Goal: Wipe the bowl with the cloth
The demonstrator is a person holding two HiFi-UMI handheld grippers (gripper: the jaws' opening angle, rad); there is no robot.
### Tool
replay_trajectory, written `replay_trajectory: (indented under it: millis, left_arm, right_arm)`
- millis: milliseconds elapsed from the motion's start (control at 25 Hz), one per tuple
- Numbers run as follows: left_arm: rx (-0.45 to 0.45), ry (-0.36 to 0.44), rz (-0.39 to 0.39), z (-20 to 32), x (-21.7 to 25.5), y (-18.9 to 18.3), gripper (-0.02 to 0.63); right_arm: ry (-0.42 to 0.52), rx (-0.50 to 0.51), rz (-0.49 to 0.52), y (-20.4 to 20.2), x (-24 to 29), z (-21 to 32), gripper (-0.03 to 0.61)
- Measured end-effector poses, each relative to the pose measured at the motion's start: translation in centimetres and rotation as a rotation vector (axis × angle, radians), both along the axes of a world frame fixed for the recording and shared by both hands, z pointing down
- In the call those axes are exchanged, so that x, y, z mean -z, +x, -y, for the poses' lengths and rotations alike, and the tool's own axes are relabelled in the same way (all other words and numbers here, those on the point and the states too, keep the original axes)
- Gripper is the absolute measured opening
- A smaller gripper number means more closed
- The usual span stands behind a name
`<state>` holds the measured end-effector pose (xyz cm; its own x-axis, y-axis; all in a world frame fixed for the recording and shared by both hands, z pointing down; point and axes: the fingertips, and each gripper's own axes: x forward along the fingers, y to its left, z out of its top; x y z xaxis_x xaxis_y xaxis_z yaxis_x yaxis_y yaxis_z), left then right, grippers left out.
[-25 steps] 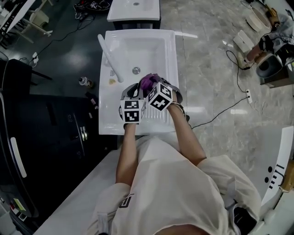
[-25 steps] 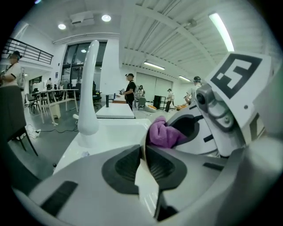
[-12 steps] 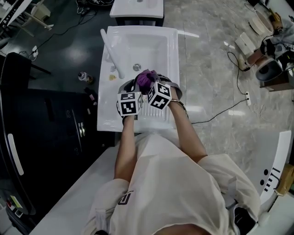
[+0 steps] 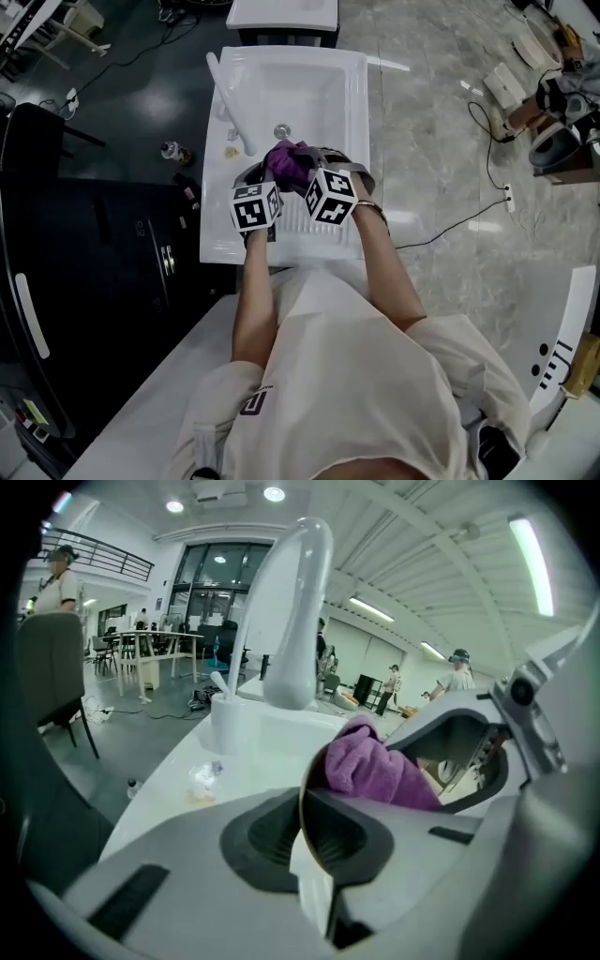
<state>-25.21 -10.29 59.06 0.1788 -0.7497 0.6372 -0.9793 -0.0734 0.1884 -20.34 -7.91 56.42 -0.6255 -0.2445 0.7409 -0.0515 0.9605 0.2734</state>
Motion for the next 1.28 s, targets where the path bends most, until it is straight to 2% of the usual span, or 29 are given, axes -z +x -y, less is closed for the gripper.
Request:
replay_trajectory:
  millis: [120, 160, 280, 400, 600, 760, 880, 1040, 1160, 1280]
  left_arm:
    - [-0.107, 0.003, 0.032, 0.2, 0.7, 2.8, 0.015]
    - [-0.141, -0.001, 0.043, 0.3, 0.9, 3.7, 0.015]
    - [-0.203, -0.023, 0.03, 0.2, 0.7, 5.0, 0.017]
    - [-0.21, -0.032, 0.016, 0.3, 0.7, 5.5, 0.021]
    - [-0.144, 0.009, 0.046, 1.2, 2.1, 3.9, 0.025]
    - [-0.102, 0.048, 0.091, 1.3, 2.7, 2.6, 0.023]
    - [-0.071, 0.066, 0.098, 1.3, 2.9, 1.7, 0.023]
    - [-0.028, 0.076, 0.041, 1.3, 3.3, 0.8, 0.031]
    - [-0.028, 0.082, -0.009, 1.4, 3.8, 1.0, 0.035]
    - [-0.056, 0.076, -0.041, 1.1, 4.0, 1.9, 0.035]
  right_arm:
    - [0.104, -0.012, -0.107, 0.4, -1.7, 0.5, 0.206]
    - [0.151, -0.024, -0.125, 0.6, -1.8, 1.0, 0.147]
    - [0.231, -0.084, -0.089, 1.7, -0.9, 2.2, 0.1]
    - [0.239, -0.165, -0.068, 2.9, -0.2, 3.4, 0.087]
    - [0.173, -0.223, -0.06, 3.6, -0.6, 3.6, 0.084]
    - [0.138, -0.177, -0.09, 3.0, -0.6, 2.6, 0.084]
    - [0.101, -0.126, -0.132, 2.2, -1.1, 1.2, 0.083]
    - [0.053, -0.012, -0.149, 0.4, -1.6, -1.4, 0.083]
    - [0.087, 0.033, -0.128, -0.9, -1.3, -2.1, 0.084]
    - [0.139, 0.027, -0.14, -1.2, -1.3, -1.5, 0.084]
